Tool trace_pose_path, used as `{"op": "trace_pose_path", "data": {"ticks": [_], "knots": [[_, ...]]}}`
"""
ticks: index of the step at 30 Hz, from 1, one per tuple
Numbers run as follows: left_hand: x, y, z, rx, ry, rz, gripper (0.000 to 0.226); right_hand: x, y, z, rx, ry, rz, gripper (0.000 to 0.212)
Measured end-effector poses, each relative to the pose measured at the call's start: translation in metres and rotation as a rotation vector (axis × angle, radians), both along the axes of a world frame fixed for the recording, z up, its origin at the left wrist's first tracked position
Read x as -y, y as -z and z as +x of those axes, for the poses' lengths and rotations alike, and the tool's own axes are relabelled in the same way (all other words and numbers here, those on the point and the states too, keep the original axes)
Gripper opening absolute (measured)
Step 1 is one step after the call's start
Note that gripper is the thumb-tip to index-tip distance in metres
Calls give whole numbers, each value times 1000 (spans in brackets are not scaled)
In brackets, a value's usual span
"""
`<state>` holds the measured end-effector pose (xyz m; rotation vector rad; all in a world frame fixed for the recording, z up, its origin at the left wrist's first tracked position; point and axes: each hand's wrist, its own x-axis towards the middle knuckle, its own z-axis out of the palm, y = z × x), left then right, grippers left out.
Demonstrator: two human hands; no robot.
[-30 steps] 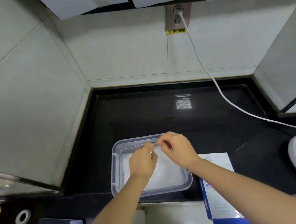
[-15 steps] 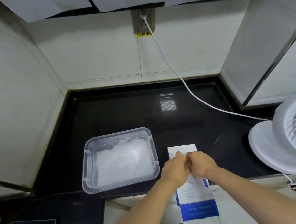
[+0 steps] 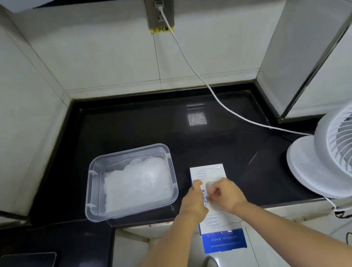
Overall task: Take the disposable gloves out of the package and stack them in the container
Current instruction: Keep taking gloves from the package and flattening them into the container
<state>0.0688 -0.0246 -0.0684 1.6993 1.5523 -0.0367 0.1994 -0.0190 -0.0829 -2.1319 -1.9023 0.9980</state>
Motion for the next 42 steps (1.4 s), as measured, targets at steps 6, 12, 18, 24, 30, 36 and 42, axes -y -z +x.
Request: {"op": "trace_pose_path", "data": {"ticks": [6, 12, 18, 24, 30, 36, 42], "knots": [[2, 0, 4, 9, -17, 19, 73, -13, -42, 11, -674, 449, 129, 11], [-6, -15, 0, 189, -120, 41, 33, -33, -79, 4, -825, 463, 179, 15], [-30, -60, -17, 683, -703, -11, 11, -33, -74, -10, -865, 407, 162, 29], [-45, -77, -59, 857, -938, -214, 35, -37, -83, -37, -886, 327, 95, 34], [-46, -73, -98, 589, -965, 129, 22, -40, -91, -71, -897, 217, -175, 45], [-41, -67, -154, -19, -622, 332, 27, -56, -91, -99, -1022, 79, -149, 45], [-45, -66, -189, -2, -621, 371, 22, -63, -82, -124, -691, 12, -217, 41]]}}
